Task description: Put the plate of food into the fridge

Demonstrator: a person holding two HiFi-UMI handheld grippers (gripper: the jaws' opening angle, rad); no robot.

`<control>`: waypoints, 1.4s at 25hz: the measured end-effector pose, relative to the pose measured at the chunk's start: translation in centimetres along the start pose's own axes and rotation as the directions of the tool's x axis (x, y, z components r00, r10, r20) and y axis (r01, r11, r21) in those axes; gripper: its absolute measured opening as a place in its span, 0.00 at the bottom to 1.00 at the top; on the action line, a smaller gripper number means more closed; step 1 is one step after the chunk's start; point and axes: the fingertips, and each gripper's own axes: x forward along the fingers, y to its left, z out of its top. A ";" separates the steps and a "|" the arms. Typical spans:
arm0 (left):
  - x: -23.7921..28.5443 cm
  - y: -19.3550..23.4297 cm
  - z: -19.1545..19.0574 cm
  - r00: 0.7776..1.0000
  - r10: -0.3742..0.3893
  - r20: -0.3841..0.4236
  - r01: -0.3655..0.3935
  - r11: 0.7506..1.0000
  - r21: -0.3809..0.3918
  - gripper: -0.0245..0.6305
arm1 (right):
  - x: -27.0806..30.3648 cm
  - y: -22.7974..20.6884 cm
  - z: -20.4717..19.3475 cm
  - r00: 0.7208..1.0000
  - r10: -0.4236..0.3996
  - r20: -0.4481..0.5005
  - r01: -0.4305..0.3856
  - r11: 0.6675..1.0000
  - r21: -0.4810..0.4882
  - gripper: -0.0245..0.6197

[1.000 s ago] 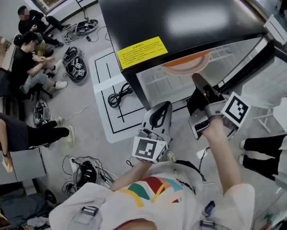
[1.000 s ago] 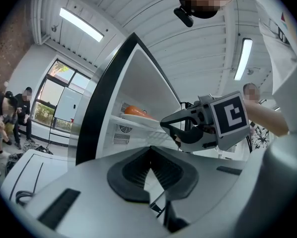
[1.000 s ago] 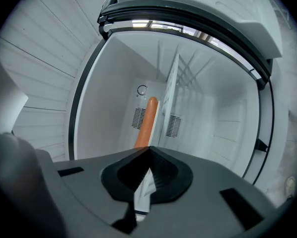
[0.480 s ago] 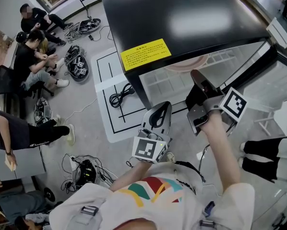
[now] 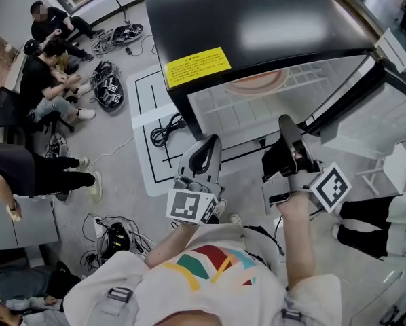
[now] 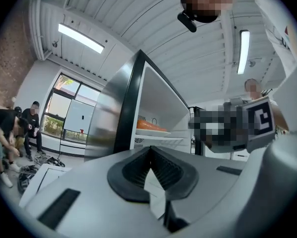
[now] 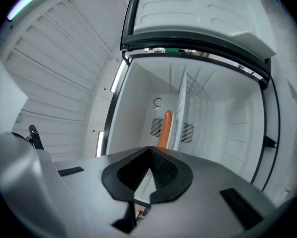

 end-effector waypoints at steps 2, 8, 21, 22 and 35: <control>-0.3 0.3 0.9 1.000 0.017 0.020 -0.017 1.000 0.005 0.04 | -1.8 -0.3 -0.2 0.999 0.015 0.048 -0.016 0.999 0.028 0.04; -0.9 -0.5 3.3 0.996 0.026 0.089 -0.029 0.999 0.037 0.04 | -6.2 -3.4 -1.2 0.990 0.001 0.140 -0.016 0.994 0.106 0.04; -3.8 -4.3 4.4 0.993 -0.022 0.118 0.012 0.997 0.081 0.04 | -10.7 -3.8 -4.1 0.990 -0.008 0.141 -0.013 0.989 0.147 0.04; -4.0 -4.4 4.4 0.993 -0.024 0.119 0.014 0.997 0.082 0.04 | -10.8 -3.6 -4.2 0.990 -0.005 0.143 -0.016 0.989 0.146 0.04; -4.2 -5.4 3.9 0.993 -0.045 0.106 0.037 0.997 0.075 0.04 | -11.4 -3.8 -4.6 0.990 -0.019 0.138 -0.003 0.987 0.158 0.04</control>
